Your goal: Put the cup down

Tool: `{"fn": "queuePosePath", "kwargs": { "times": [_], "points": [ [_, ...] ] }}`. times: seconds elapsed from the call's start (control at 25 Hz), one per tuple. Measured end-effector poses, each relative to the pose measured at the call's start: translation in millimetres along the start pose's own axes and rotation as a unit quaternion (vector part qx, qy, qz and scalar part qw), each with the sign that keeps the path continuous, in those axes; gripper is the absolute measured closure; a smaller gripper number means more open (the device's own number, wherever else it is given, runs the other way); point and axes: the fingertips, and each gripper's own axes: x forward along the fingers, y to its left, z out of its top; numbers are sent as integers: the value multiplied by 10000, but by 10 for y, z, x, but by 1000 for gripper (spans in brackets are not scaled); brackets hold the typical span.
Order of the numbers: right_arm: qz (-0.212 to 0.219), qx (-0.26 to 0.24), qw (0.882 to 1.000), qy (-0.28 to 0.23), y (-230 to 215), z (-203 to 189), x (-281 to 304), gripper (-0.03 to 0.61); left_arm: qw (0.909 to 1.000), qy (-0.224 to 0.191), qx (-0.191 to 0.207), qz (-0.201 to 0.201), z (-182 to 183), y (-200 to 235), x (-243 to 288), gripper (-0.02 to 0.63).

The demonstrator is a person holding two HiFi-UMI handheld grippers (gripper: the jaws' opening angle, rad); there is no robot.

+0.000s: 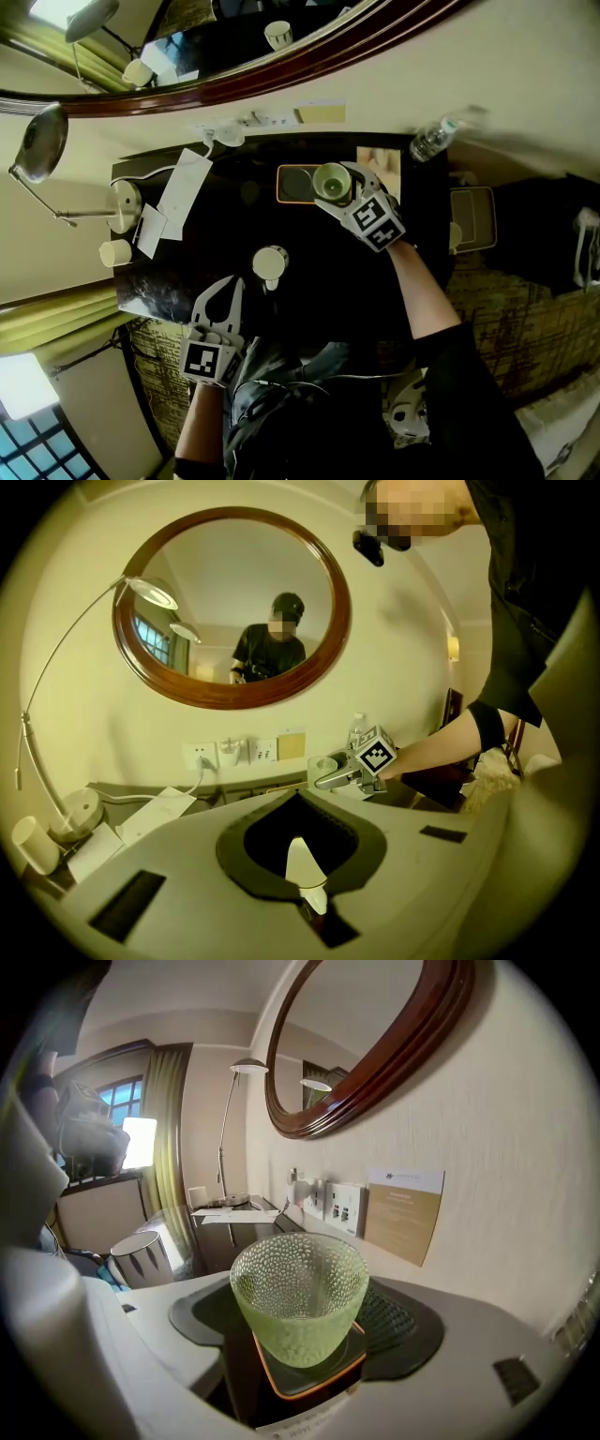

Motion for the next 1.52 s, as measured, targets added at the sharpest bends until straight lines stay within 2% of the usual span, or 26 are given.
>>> {"fn": "queuePosePath", "kwargs": {
  "times": [0.24, 0.44, 0.56, 0.72, 1.0, 1.16, 1.28, 1.52],
  "points": [
    [-117, 102, 9998, -99, -26, -12, 21, 164, 10000, 18, -10, -32, -37, 14, 0, 627],
    [-294, 117, 9994, -107, -54, -13, -4, 140, 9999, -50, -91, -85, 81, -44, 15, 627],
    [-364, 94, 9992, -142, -60, 36, -39, 137, 9997, -71, -214, -107, 141, -88, -5, 627],
    [-413, 45, 9990, -156, -49, 97, -112, 137, 9998, -69, -191, -63, 90, -56, -78, 627],
    [-581, -241, 9975, -327, 128, 457, -414, 140, 9996, -97, -260, -59, 181, -61, -189, 627],
    [-561, -300, 9975, -296, 379, 630, -668, 202, 9993, -252, -279, -74, 244, 29, -303, 627],
    [-557, -232, 9977, -309, 579, 740, -868, 215, 9988, -393, -111, -264, 302, 80, -368, 627],
    [-943, 37, 9949, -369, 814, 915, -1267, 340, 9976, -549, -35, -411, 393, 234, -423, 627]
  ]
}}
